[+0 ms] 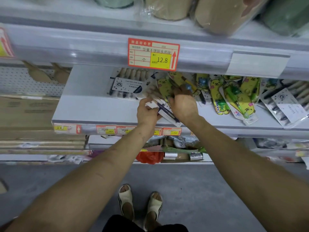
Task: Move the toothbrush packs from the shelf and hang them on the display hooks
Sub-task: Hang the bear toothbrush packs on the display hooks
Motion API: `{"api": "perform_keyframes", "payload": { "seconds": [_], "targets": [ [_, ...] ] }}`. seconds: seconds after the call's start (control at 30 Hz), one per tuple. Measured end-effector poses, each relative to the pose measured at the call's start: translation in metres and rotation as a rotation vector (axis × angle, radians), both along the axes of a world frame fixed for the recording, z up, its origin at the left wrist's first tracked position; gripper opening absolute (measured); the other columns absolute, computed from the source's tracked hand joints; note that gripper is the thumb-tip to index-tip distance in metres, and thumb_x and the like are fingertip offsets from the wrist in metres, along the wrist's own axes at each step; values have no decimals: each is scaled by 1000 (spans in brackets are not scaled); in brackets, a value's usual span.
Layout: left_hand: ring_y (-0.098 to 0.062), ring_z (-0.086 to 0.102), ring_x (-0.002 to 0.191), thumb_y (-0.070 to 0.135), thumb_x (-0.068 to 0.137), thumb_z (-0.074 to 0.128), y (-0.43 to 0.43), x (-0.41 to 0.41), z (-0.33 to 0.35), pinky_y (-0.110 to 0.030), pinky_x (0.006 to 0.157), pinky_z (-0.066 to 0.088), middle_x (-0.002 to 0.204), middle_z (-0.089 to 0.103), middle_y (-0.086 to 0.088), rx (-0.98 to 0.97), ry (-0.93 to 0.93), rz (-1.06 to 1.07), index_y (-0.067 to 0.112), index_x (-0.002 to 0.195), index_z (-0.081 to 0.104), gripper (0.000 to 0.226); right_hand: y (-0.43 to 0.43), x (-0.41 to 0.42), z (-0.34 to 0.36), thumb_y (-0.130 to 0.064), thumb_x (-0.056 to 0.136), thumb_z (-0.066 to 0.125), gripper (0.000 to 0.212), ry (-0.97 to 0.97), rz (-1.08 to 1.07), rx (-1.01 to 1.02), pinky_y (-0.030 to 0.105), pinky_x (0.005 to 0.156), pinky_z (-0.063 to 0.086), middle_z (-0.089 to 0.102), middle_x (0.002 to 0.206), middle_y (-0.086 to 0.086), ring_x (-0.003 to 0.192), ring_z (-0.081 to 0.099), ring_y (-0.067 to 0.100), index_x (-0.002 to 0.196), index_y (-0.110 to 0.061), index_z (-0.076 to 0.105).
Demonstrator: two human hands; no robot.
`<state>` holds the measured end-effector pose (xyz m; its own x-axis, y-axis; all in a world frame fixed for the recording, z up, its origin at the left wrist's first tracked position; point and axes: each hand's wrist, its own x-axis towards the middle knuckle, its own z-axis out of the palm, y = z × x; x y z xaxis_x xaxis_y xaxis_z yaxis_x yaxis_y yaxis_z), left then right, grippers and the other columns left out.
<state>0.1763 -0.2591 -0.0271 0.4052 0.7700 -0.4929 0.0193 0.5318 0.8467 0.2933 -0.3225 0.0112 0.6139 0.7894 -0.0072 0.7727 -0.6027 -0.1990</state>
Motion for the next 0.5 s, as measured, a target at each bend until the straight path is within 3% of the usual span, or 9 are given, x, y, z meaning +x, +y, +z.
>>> {"api": "perform_keyframes", "payload": {
  "seconds": [0.13, 0.23, 0.3, 0.4, 0.5],
  "targets": [
    [-31, 66, 89, -25, 92, 49, 7, -7, 0, -30, 64, 63, 106, 63, -18, 44, 32, -29, 18, 106, 60, 47, -3, 2, 1, -32, 102, 62, 39, 84, -61, 24, 42, 79, 49, 60, 123, 25, 104, 65, 45, 124, 0, 60],
    [-41, 68, 89, -20, 85, 49, 22, -22, -5, -55, 76, 65, 113, 63, -31, 124, 118, -55, 33, 93, 64, 56, -9, 2, 0, -37, 97, 69, 38, 198, -122, -4, 42, 83, 52, 67, 108, 25, 101, 66, 43, 110, -2, 64],
    [-49, 69, 96, -12, 79, 46, 35, -32, -10, -65, 83, 61, 112, 66, -29, 201, 188, -74, 39, 91, 65, 56, -12, 1, 1, -38, 93, 75, 40, 329, -188, 13, 39, 79, 49, 66, 109, 22, 101, 64, 40, 109, -4, 61],
    [-39, 69, 89, -17, 84, 39, 50, -47, -1, -50, 77, 60, 101, 70, -19, 240, 215, -68, 35, 96, 63, 58, -14, -4, 4, -35, 89, 79, 48, 454, -221, 19, 34, 76, 41, 62, 115, 17, 105, 61, 36, 117, -6, 53],
    [-30, 68, 90, -8, 95, 50, 58, -54, 9, -37, 71, 54, 106, 71, -11, 220, 133, -21, 28, 104, 66, 40, -13, -11, 9, -35, 84, 86, 67, 569, -229, 71, 37, 78, 50, 56, 119, 9, 109, 61, 31, 132, -8, 49]
  ]
}}
